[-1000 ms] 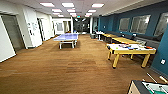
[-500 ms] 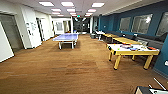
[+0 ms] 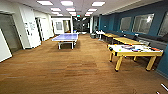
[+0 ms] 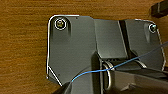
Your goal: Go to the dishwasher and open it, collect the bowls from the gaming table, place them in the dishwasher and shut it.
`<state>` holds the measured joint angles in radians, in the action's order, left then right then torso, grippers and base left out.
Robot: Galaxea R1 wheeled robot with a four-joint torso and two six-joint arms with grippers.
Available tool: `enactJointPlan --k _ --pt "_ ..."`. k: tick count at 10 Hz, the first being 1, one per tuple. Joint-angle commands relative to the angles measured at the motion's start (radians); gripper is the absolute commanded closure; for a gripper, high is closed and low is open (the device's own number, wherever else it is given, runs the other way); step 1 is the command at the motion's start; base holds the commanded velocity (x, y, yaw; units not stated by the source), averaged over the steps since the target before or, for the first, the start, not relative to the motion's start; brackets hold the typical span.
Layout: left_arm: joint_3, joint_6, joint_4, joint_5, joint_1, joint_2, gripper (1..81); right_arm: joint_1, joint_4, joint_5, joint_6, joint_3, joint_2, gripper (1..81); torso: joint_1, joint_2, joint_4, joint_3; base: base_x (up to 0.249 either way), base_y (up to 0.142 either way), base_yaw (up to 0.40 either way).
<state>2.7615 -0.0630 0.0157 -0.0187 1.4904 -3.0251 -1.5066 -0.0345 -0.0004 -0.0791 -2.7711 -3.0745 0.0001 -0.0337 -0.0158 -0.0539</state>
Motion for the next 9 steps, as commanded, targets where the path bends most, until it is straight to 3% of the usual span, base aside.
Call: enactJointPlan --k 1,9 --pt "0.001 0.002 -0.003 0.054 -0.052 0.0 1.0 0.058 -0.002 -0.055 -0.001 -0.002 0.003 1.0 0.0 0.0 0.0 0.0 0.201 0.0 0.0" --pt "0.001 0.002 -0.002 0.052 -0.054 -0.011 1.0 0.056 -0.002 -0.056 -0.001 -0.001 0.009 1.0 0.0 0.0 0.0 0.0 0.201 0.0 0.0"
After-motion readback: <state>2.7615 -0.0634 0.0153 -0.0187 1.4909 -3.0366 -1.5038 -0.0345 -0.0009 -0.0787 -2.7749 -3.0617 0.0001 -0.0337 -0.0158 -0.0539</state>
